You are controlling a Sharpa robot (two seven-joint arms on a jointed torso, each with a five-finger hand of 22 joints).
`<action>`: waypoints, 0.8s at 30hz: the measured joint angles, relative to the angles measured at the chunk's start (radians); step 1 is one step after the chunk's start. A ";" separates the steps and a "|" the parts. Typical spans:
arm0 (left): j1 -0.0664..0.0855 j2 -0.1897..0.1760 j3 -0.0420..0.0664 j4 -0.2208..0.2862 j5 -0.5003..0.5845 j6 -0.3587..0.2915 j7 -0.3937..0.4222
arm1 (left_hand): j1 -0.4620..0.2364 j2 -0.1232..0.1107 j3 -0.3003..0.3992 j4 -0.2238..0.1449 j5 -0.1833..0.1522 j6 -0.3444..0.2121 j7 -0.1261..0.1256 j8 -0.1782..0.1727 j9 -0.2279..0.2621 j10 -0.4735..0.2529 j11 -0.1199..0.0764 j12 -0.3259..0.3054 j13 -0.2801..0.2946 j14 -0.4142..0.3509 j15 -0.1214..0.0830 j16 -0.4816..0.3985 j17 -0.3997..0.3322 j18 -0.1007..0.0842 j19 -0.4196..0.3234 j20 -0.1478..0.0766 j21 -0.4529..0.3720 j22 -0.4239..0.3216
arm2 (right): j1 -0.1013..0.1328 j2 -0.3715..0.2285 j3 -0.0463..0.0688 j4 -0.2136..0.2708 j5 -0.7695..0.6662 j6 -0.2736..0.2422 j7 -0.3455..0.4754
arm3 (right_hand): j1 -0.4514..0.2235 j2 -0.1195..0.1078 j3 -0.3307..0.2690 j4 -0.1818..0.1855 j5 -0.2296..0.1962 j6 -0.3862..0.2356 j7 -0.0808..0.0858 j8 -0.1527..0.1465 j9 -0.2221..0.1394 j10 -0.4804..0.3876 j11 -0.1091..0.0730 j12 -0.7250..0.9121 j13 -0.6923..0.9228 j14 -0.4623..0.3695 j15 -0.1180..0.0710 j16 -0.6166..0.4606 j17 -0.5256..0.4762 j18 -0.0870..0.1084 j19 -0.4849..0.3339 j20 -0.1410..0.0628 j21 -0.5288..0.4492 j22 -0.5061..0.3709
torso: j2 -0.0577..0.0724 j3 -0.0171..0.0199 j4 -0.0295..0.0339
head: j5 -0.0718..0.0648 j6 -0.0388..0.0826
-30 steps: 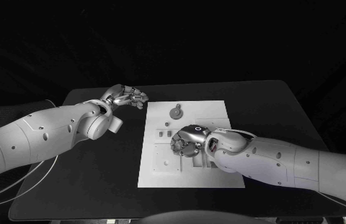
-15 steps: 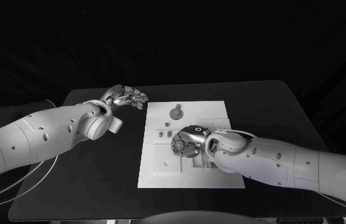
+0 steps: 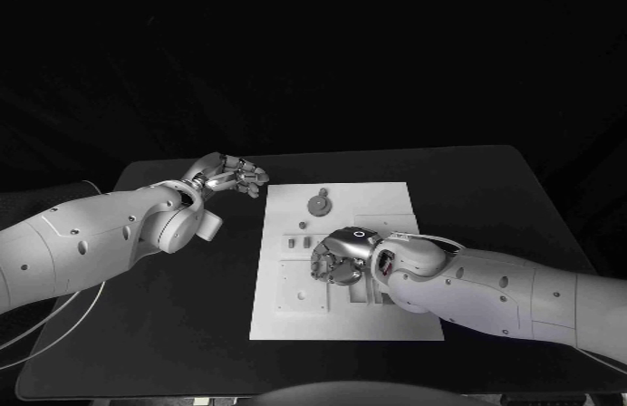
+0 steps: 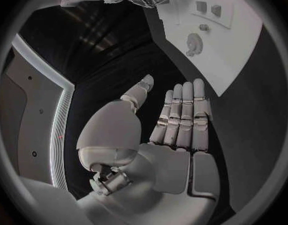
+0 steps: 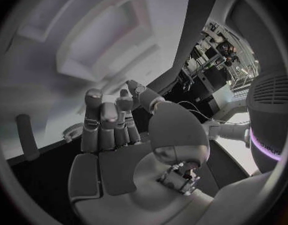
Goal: Assemble the parts on the task board
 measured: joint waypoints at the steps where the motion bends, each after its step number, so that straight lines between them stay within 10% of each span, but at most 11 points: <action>1: 0.000 0.000 0.000 0.000 0.000 0.000 0.000 | 0.000 0.000 0.000 0.000 0.000 0.000 0.000 0.000 0.000 0.000 0.000 0.000 0.000 0.000 0.000 0.000 0.000 0.000 0.000 0.000 0.000 0.000 | 0.000 0.000 0.000 0.000 0.000 0.002 -0.002 | -0.001 -0.001 0.000 0.000 -0.001 -0.001 0.001 0.000 -0.001 -0.002 0.002 -0.002 0.000 0.000 0.000 0.000 0.000 -0.002 0.000 0.000 0.000 0.000 | 0.000 0.0000 -0.0001 | 0.000 0.000; 24: 0.000 -0.002 0.000 0.000 0.000 0.000 -0.002 | 0.000 0.000 -0.002 0.002 0.000 0.000 0.000 -0.004 -0.001 0.000 0.000 -0.004 -0.001 0.000 0.000 -0.004 0.002 0.009 0.000 0.000 0.000 0.000 | 0.001 -0.010 0.000 0.011 0.002 0.005 -0.015 | -0.001 -0.001 -0.005 0.000 -0.001 -0.008 0.008 0.000 -0.002 -0.007 0.007 -0.002 -0.001 -0.005 0.006 0.001 0.001 -0.004 -0.003 0.004 0.000 0.000 | 0.000 0.0003 0.0000 | -0.003 -0.003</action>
